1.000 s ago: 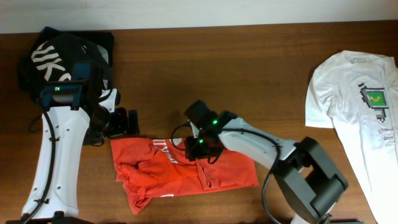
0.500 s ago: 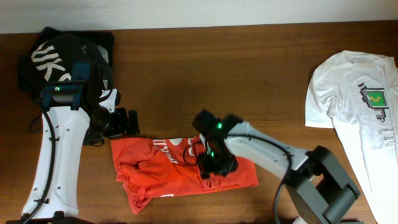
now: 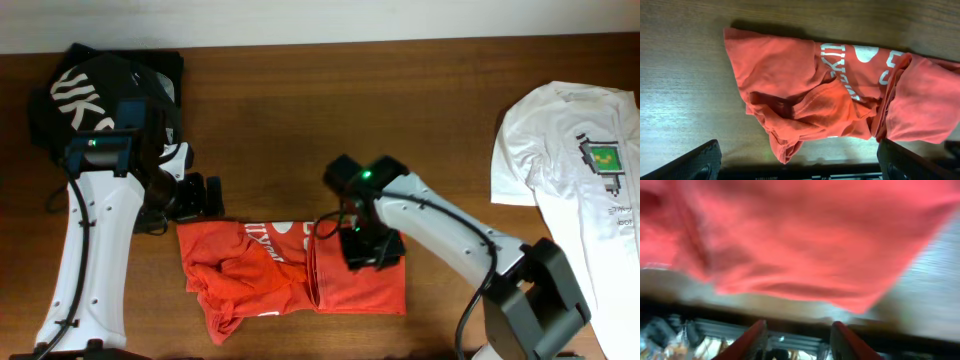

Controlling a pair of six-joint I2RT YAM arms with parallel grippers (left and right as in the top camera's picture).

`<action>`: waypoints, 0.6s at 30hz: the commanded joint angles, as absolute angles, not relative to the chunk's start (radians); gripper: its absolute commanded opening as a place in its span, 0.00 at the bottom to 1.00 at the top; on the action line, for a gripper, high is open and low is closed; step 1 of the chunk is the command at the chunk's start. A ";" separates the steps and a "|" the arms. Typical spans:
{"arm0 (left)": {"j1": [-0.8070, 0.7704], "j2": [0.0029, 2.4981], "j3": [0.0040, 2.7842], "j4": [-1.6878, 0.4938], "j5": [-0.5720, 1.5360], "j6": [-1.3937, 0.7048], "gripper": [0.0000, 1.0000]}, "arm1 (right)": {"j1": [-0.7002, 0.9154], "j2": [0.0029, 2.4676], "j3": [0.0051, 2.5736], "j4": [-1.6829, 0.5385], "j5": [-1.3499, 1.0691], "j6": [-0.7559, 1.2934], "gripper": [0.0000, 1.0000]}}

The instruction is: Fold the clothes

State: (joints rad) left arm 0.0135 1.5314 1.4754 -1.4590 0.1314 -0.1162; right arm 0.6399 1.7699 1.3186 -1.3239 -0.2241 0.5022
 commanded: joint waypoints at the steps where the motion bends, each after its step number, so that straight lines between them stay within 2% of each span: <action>1: 0.015 1.537 1.474 -1.459 0.136 -0.107 0.99 | 0.569 1.759 1.336 -1.333 -0.118 0.501 0.68; 2: 0.015 1.537 1.474 -1.460 0.136 -0.107 0.99 | 0.545 1.759 1.335 -1.331 -0.092 0.502 0.96; 3: 0.015 1.537 1.474 -1.460 0.136 -0.107 0.99 | 0.520 1.759 1.333 -1.322 -0.085 0.502 0.93; 5: 0.015 1.537 1.474 -1.459 0.136 -0.107 0.99 | 0.511 1.759 1.325 -1.312 -0.094 0.502 0.22; 6: 0.015 1.537 1.474 -1.459 0.136 -0.107 0.99 | 0.521 1.759 1.321 -1.309 -0.102 0.502 0.08; 8: 0.015 1.537 1.474 -1.459 0.136 -0.107 0.99 | 0.558 1.759 1.282 -1.265 -0.105 0.503 0.04; 13: 0.015 1.537 1.474 -1.460 0.136 -0.107 0.99 | 0.561 1.762 1.050 -1.002 -0.184 0.514 0.04; 15: 0.015 1.537 1.474 -1.460 0.136 -0.107 0.99 | 0.524 1.763 0.981 -0.948 -0.187 0.513 0.04; 18: 0.015 1.537 1.474 -1.460 0.136 -0.107 0.99 | 0.377 1.763 0.955 -0.913 -0.179 0.480 0.04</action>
